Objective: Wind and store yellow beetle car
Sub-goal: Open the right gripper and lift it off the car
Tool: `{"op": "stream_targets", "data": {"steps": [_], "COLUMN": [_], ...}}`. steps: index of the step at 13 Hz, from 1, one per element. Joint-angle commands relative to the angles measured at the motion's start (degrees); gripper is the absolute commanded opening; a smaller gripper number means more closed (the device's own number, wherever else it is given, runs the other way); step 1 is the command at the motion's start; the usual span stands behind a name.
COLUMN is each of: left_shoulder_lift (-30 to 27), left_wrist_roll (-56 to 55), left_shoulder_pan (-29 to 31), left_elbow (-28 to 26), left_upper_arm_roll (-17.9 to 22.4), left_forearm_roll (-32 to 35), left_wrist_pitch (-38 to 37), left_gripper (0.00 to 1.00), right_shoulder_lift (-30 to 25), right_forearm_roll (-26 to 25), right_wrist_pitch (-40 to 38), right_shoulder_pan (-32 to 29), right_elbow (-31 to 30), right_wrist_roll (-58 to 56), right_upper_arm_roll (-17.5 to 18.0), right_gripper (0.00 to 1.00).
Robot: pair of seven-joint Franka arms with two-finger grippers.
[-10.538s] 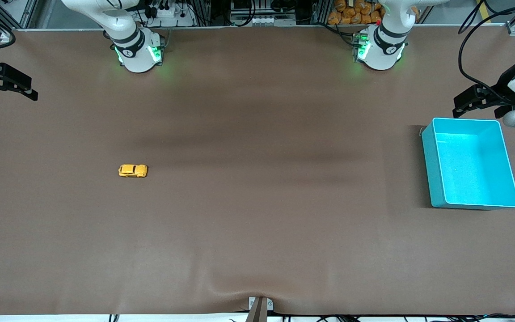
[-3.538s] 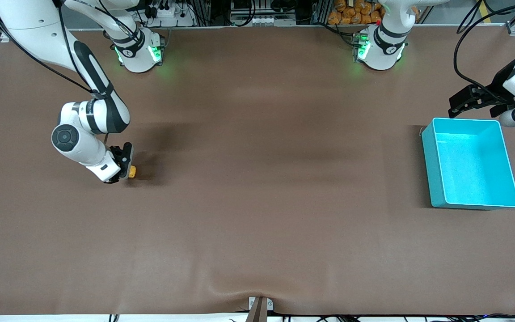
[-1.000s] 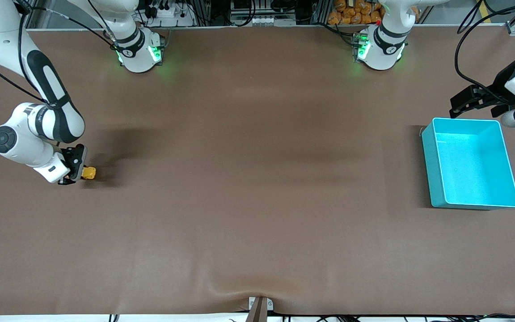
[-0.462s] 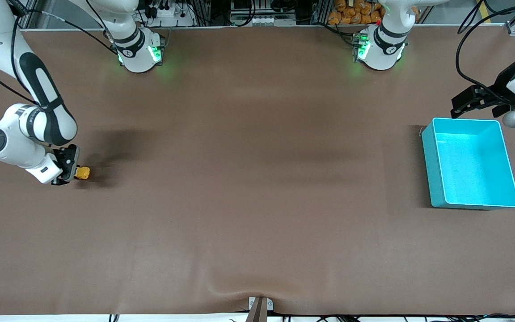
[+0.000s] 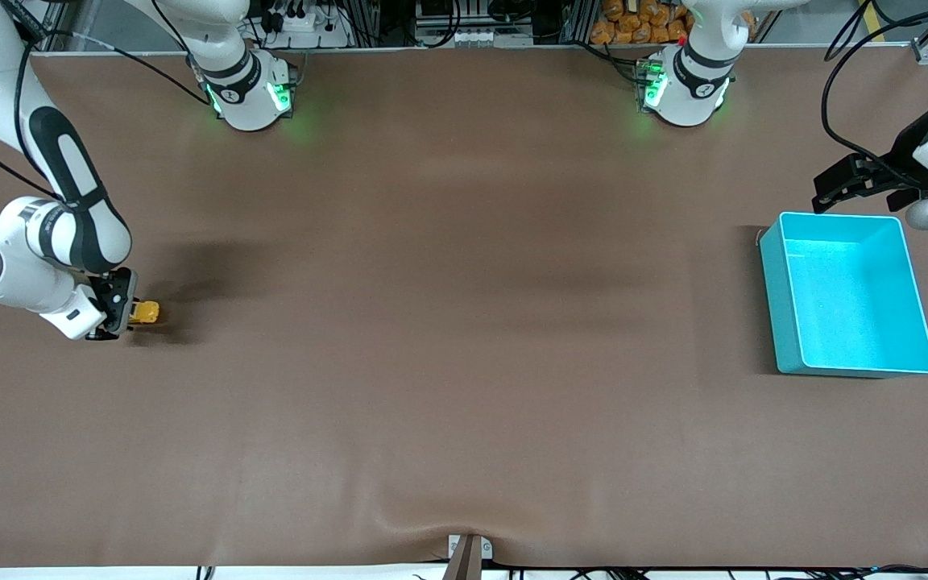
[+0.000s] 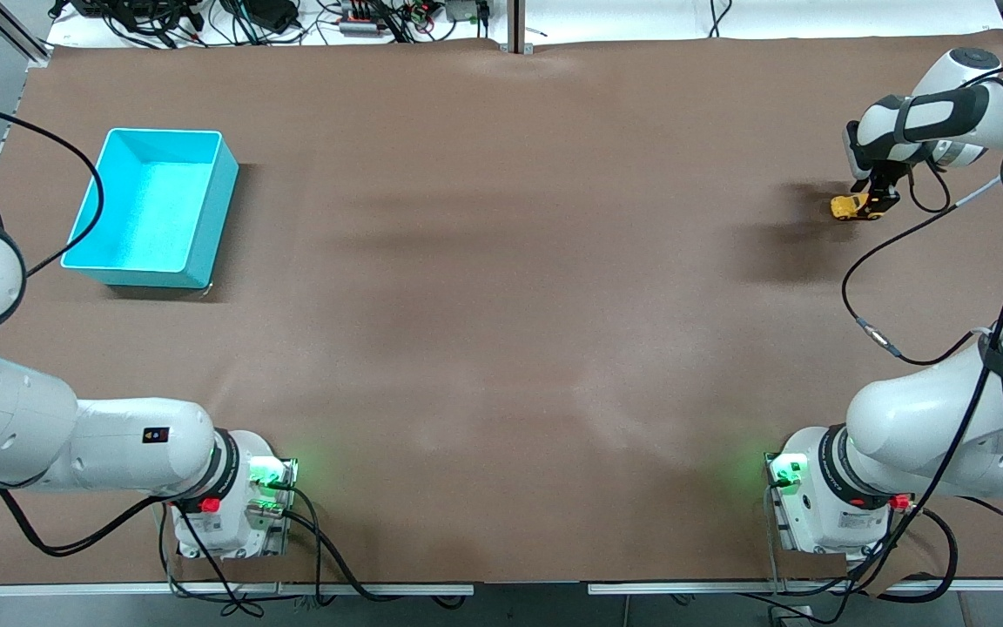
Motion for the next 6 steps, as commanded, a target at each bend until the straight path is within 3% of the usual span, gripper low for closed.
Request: {"op": "stream_targets", "data": {"steps": [1,6], "left_shoulder_lift": [-0.5,-0.5], "left_wrist_roll": [0.3,0.5], "left_shoulder_pan": [0.2,-0.1], "left_elbow": [-0.1,-0.1], "left_upper_arm_roll": [-0.2,-0.3], "left_forearm_roll": [0.5,0.5], "left_wrist_pitch": [0.1,0.1], "left_gripper": [1.0,1.0], "right_shoulder_lift": [1.7,1.6], "right_forearm_roll": [0.0,2.2], "right_wrist_pitch": [-8.3,-15.0], "right_shoulder_pan": [-1.0,-1.4], "right_elbow": [8.0,11.6], "right_wrist_roll": [-1.2,-1.3], "right_upper_arm_roll": [1.0,1.0], "right_gripper": [1.0,1.0]}}
